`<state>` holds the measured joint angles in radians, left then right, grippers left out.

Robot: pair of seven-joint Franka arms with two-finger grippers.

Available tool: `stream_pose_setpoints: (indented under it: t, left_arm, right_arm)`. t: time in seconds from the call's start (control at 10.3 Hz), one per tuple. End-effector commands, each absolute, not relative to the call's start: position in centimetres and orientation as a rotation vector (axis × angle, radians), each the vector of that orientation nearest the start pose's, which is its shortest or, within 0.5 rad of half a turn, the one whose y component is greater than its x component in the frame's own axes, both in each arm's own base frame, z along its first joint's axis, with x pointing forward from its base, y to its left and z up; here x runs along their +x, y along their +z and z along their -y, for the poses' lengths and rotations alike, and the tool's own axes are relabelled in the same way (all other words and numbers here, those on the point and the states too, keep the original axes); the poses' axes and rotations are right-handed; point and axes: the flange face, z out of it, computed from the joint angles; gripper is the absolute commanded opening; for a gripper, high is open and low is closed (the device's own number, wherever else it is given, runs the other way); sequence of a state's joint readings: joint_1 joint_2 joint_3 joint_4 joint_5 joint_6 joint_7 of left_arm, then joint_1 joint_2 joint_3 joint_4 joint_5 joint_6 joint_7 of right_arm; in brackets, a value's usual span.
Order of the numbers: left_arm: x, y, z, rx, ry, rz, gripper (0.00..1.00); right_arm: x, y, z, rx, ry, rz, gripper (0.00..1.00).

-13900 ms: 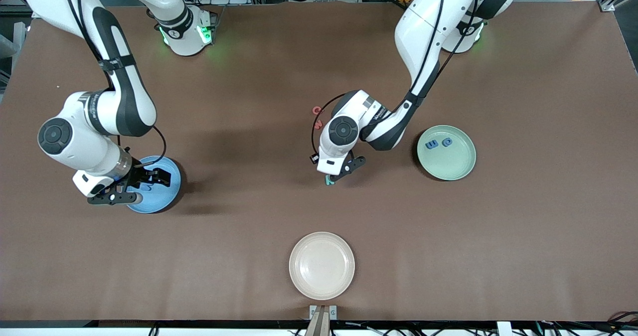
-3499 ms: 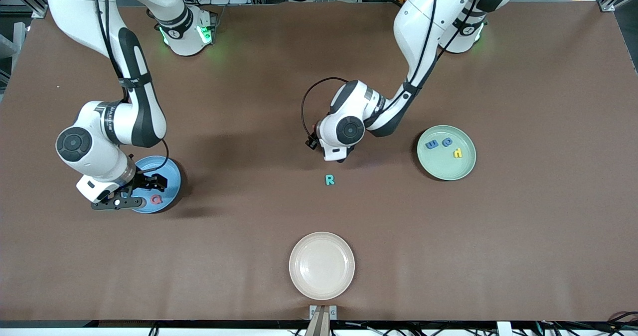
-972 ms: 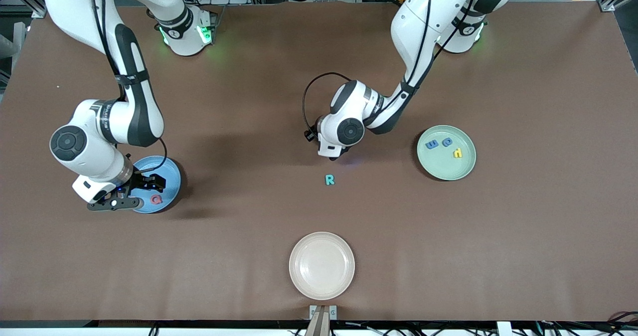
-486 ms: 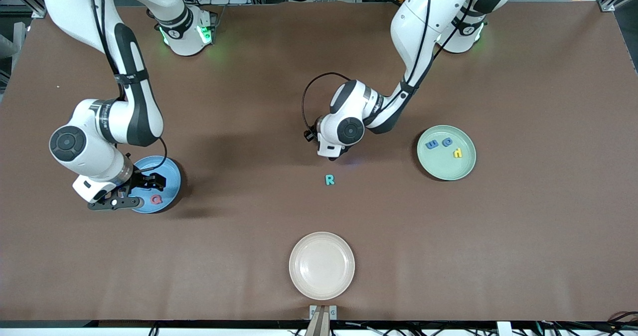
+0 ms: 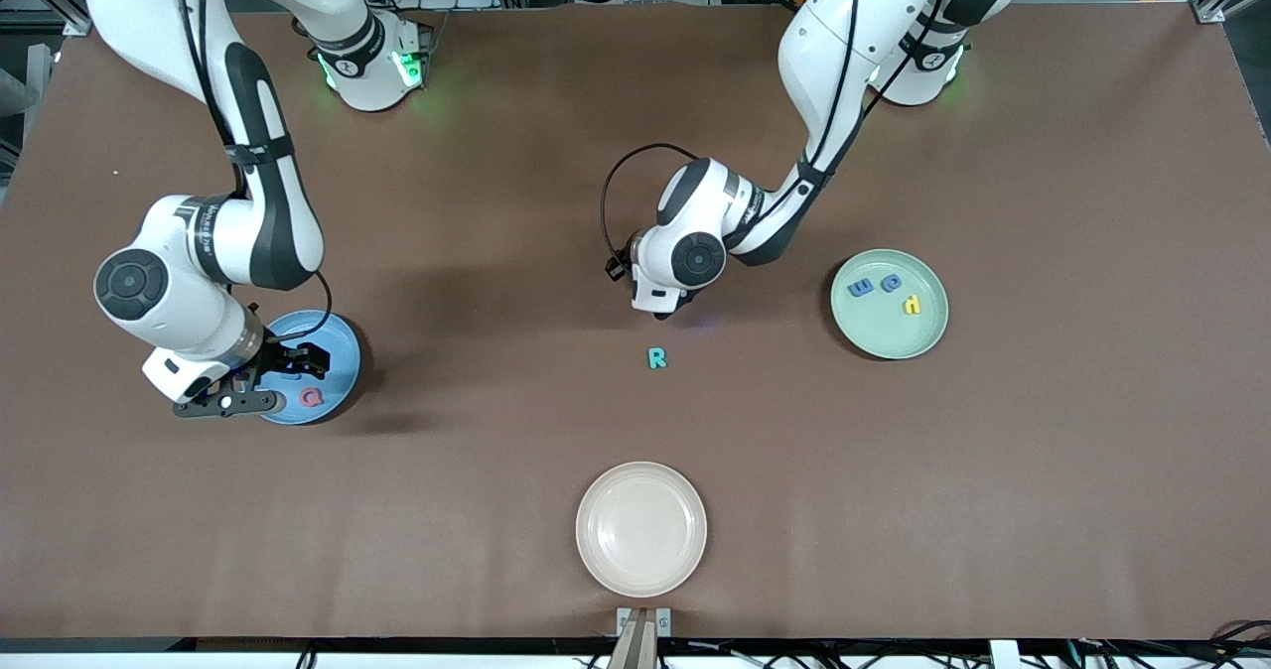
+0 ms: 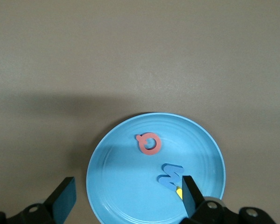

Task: Sort uppercase to blue plate, lowercase to green plate
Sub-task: 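Grasp the pink M with the left gripper and lift it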

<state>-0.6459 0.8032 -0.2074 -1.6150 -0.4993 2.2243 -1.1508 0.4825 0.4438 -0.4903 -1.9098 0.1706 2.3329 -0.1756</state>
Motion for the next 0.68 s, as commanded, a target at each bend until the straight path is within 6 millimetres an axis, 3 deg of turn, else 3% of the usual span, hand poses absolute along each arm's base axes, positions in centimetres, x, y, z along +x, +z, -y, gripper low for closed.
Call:
stream_pose_setpoints:
  t: [0.0,0.58]
  left_arm:
    - [43.3,14.6,50.5,-2.943,0.890,1.073,0.28]
    - [44.9,18.1,48.5,-2.889,0.971,0.999,0.28]
  right_arm:
    - [62.6,30.4,-1.3,-3.187,-0.057,0.163,1.00]
    - [63.1,31.1,-1.8,-3.185,-0.062,0.164,1.00]
